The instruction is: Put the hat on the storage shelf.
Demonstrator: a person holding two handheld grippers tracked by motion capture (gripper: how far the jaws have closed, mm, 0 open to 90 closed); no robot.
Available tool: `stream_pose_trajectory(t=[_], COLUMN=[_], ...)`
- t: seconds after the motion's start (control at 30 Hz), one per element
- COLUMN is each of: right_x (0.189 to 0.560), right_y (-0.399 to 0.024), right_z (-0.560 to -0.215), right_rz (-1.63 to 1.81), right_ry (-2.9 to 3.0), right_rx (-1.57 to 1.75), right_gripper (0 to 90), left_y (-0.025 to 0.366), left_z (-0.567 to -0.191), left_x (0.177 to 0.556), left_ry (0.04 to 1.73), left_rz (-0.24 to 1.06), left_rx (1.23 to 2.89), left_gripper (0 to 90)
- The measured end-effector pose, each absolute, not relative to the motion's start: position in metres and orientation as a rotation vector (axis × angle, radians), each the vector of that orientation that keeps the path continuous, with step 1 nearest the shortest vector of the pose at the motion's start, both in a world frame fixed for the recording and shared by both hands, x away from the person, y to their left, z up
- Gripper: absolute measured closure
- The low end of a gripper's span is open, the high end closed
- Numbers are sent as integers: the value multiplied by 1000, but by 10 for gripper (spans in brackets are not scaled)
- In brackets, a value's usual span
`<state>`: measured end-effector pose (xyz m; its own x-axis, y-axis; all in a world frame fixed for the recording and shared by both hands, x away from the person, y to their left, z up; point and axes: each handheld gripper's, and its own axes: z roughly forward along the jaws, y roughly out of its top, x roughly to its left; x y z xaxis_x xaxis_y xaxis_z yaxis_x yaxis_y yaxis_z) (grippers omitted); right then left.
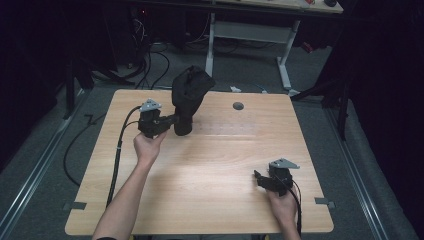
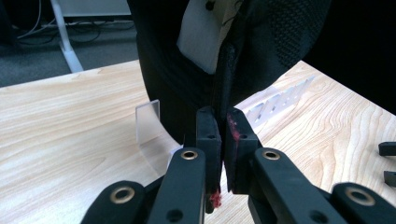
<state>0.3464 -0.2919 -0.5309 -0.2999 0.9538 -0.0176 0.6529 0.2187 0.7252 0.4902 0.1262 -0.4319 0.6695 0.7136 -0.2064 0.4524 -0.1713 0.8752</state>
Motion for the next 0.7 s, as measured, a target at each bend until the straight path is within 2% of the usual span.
stream_pose_trajectory(t=[0.2, 0.47, 0.57, 0.6, 0.63, 0.7], right_x=[346, 346, 346, 346, 346, 346], right_y=[-292, -292, -292, -292, -292, -292], right_z=[-531, -531, -531, -531, -531, -531], right_rz=[858, 858, 858, 858, 858, 858], right_ry=[2033, 2033, 2033, 2033, 2033, 2033], right_rx=[1480, 1480, 1480, 1480, 1480, 1480], right_gripper=[343, 343, 342, 343, 343, 342], left_y=[131, 131, 133, 133, 133, 134], left_z=[-433, -435, -434, -434, -434, -433], left_x=[491, 488, 488, 487, 487, 486], left_ry=[957, 974, 986, 992, 996, 999], left_rz=[289, 298, 310, 314, 315, 317], left_rx=[1828, 1855, 1861, 1861, 1860, 1861], left_gripper=[846, 782, 726, 672, 672, 607])
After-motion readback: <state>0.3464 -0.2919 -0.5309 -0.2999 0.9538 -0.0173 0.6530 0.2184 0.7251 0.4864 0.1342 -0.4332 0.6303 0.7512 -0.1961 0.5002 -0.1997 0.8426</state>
